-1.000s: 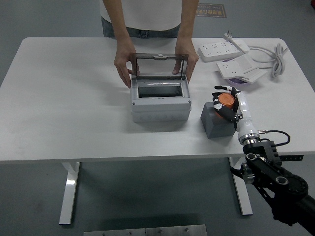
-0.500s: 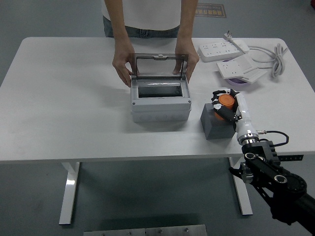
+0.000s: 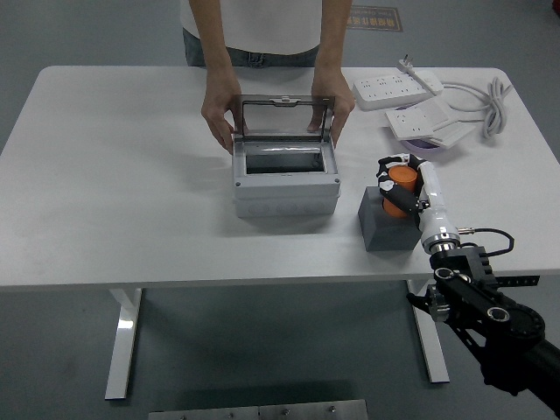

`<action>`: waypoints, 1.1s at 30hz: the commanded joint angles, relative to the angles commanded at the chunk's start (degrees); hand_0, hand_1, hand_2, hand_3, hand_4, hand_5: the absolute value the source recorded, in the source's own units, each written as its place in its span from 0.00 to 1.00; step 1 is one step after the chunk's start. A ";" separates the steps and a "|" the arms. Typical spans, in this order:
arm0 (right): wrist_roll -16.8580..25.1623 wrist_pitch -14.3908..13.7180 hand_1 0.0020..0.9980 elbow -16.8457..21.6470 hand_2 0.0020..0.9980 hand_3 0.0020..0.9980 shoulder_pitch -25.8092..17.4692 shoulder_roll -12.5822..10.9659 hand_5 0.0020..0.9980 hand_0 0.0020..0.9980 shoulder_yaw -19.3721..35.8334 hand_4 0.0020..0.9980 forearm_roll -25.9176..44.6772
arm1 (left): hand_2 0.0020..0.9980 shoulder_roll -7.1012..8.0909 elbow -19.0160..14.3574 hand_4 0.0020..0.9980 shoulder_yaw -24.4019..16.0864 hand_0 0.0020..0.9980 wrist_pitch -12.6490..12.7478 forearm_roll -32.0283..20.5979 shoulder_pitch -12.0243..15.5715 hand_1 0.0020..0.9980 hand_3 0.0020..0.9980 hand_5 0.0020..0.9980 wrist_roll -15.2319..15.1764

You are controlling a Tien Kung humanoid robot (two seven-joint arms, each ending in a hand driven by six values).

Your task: Fetch the battery,place it into the box,close the lid of the box

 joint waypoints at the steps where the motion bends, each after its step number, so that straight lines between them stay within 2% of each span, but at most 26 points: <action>1: -0.07 -0.04 0.27 -0.01 0.36 0.37 0.09 -0.05 0.00 0.31 -0.03 0.16 -0.06 | 0.54 0.02 -0.01 0.53 -0.03 0.54 0.01 0.04 -0.02 0.70 0.53 0.02 0.01; 6: -0.21 -0.33 0.27 -0.06 0.36 0.37 0.40 -0.25 0.00 0.31 -0.23 0.16 -0.20 | 0.54 0.07 -0.04 0.53 -0.11 0.54 0.14 0.13 -0.08 0.70 0.53 0.02 0.01; 7: -0.20 -0.38 0.26 -0.08 0.36 0.37 0.46 -0.27 0.00 0.25 -0.29 0.14 -0.16 | 0.54 0.07 -0.05 0.53 -0.12 0.54 0.17 0.15 -0.08 0.70 0.53 0.02 0.02; 12: -0.78 -0.65 0.26 0.00 0.36 0.37 1.40 -0.77 0.00 0.25 -1.12 0.14 -0.53 | 0.54 0.05 -0.07 0.53 -0.18 0.54 0.27 0.28 -0.06 0.70 0.53 0.02 -0.01; 14: -1.75 -0.97 0.24 0.20 0.36 0.37 2.11 -1.20 0.00 0.24 -1.63 0.11 -2.02 | 0.54 0.06 -0.08 0.52 -0.23 0.53 0.29 0.40 -0.05 0.70 0.53 0.02 0.01; 24: -8.56 -2.69 0.24 1.26 0.36 0.37 7.35 -4.09 0.00 0.24 -3.10 0.10 -13.97 | 0.54 0.17 -0.22 0.53 -0.32 0.53 0.33 0.55 0.02 0.70 0.53 0.02 0.26; 33: -18.37 -1.37 0.24 1.78 0.35 0.35 12.19 -3.92 0.00 0.23 -3.25 0.08 -29.45 | 0.54 0.37 -0.31 0.52 -0.25 0.53 0.47 0.29 0.19 0.70 0.53 0.01 0.43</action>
